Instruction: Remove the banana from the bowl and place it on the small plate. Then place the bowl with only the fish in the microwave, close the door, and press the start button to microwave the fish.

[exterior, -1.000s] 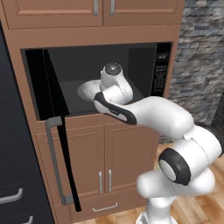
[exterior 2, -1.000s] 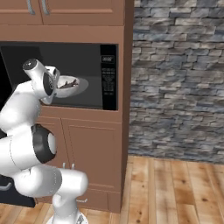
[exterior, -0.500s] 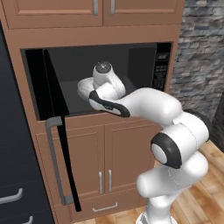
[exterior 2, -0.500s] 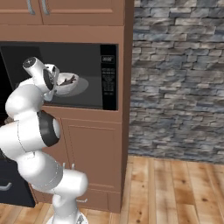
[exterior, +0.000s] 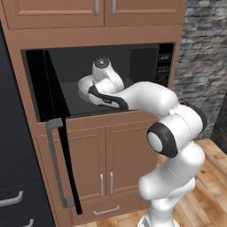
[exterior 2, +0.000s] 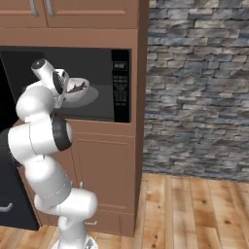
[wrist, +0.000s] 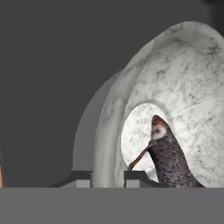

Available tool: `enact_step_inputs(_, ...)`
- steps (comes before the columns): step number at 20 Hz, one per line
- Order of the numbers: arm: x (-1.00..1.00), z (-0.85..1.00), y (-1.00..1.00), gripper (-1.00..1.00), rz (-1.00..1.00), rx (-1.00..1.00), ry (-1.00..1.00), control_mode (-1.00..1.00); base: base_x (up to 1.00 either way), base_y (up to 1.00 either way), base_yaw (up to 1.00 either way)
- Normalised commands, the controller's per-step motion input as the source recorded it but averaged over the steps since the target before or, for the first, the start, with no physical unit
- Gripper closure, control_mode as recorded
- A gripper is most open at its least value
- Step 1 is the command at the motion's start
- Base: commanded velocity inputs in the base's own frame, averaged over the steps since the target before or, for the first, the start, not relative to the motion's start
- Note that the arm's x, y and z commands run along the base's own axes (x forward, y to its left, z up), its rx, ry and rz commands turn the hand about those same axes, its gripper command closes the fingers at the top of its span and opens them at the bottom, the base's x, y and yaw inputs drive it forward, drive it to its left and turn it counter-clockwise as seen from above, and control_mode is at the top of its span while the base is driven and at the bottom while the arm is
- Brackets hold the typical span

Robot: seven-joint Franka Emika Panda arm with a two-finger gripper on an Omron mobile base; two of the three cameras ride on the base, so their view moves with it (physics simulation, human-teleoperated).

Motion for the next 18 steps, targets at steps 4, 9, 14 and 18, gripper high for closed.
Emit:
enact_step_inputs(4, 0.03, 0.0, -0.11, -1.0, 0.0, 0.0, 0.02, -1.0, 0.0, 0.0, 0.0)
enact_step_inputs(9, 0.0, 0.0, -0.05, -1.0, 0.0, 0.0, 0.0, -1.0, 0.0, 0.0, 0.0)
enact_step_inputs(14, -0.18, 0.0, -0.09, -1.0, 0.0, 0.0, -0.03, -1.0, 0.0, 0.0, 0.0)
enact_step_inputs(18, -0.67, 0.0, -0.03, -1.0, 0.0, 0.0, -0.08, -1.0, 0.0, 0.0, 0.0)
